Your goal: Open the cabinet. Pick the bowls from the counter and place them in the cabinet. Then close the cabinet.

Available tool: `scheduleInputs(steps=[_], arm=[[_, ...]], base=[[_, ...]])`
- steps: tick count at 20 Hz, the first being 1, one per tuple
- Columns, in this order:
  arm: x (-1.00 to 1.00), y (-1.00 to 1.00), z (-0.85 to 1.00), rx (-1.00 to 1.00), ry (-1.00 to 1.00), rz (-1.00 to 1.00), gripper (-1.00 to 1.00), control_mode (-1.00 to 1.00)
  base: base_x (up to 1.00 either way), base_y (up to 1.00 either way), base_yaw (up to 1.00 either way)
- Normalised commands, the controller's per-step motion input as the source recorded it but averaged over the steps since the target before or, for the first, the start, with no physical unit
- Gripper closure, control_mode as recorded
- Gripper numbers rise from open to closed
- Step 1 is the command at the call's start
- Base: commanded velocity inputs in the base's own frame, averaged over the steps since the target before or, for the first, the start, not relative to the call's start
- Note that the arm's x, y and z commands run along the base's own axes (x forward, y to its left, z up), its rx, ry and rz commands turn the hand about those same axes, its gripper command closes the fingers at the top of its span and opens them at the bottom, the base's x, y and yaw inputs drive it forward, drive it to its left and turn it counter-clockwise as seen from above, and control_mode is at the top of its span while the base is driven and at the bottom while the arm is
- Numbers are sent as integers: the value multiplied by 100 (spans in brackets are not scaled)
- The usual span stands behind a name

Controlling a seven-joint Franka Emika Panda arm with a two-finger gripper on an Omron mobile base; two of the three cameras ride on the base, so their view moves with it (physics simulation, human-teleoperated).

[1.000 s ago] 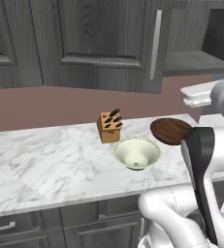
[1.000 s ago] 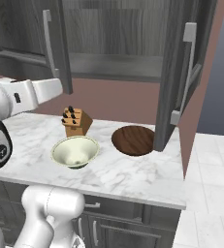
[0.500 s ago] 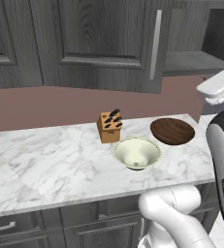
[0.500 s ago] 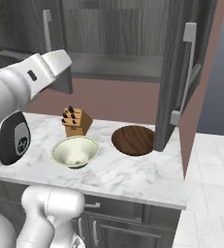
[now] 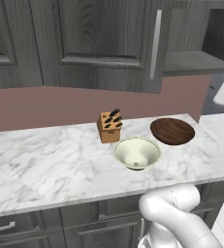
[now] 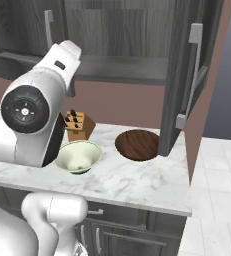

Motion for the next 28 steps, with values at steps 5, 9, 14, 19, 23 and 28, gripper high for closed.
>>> scheduleInputs(steps=[5, 9, 14, 19, 23, 28], arm=[[3, 13, -2, -30, 1, 2, -100, -100], [21, 12, 0, -25, 0, 0, -100, -100], [52, 3, -29, -17, -3, 0, -100, -100], [58, 0, -33, -1, -5, 3, -100, -100], [40, 0, -1, 0, -2, 10, -100, -100], [41, 0, 0, 0, 0, 17, -100, -100]], base=[[0, 0, 0], [0, 0, 0], [0, 0, 0], [0, 0, 0], [0, 0, 0], [0, 0, 0]])
